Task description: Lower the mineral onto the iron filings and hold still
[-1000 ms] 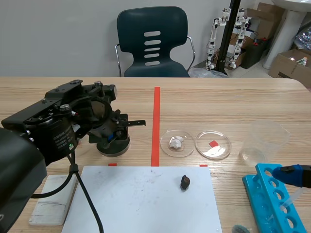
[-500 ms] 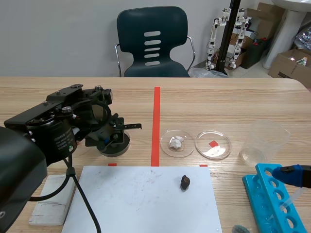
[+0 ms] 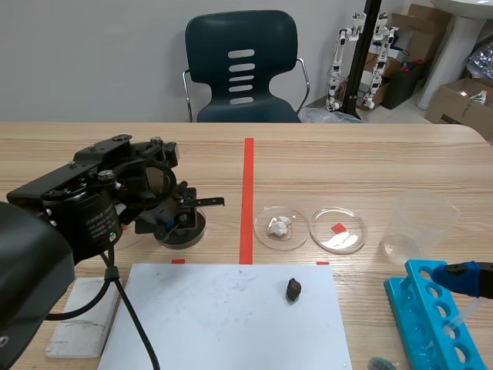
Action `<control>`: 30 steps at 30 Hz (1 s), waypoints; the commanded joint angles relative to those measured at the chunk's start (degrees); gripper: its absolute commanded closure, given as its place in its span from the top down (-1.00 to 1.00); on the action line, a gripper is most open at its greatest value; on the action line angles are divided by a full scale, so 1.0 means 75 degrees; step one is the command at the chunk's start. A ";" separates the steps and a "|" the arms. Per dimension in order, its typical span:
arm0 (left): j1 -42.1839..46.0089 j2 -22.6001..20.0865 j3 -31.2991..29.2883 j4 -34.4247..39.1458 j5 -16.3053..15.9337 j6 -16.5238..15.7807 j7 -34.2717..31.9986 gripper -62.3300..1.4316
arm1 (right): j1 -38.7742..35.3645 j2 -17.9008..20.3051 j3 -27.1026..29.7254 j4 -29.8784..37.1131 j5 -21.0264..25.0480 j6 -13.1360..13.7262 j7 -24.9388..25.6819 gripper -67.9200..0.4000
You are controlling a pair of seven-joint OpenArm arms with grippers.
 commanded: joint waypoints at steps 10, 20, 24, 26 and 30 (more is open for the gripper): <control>-0.0163 0.0000 -0.0050 0.0093 0.0015 -0.0026 0.0009 -0.55 | 0.0041 -0.0003 0.0020 0.0058 0.0087 -0.0003 0.0108 0.78; 0.0627 -0.0533 -0.0050 0.2011 0.0012 -0.0099 0.0119 -0.55 | 0.0041 -0.0003 0.0020 0.0058 0.0087 -0.0003 0.0108 0.78; 0.1317 -0.0941 -0.0050 0.3430 0.0006 -0.0254 -0.0146 -0.55 | 0.0041 -0.0003 0.0020 0.0058 0.0087 -0.0003 0.0108 0.78; 0.1702 -0.1189 -0.0050 0.4138 0.0000 -0.0315 -0.0399 -0.55 | 0.0041 -0.0003 0.0020 0.0058 0.0087 -0.0003 0.0108 0.78; 0.2614 -0.1784 -0.0050 0.5470 -0.0026 -0.0892 -0.1052 -0.55 | 0.0041 -0.0003 0.0020 0.0058 0.0087 -0.0003 0.0108 0.78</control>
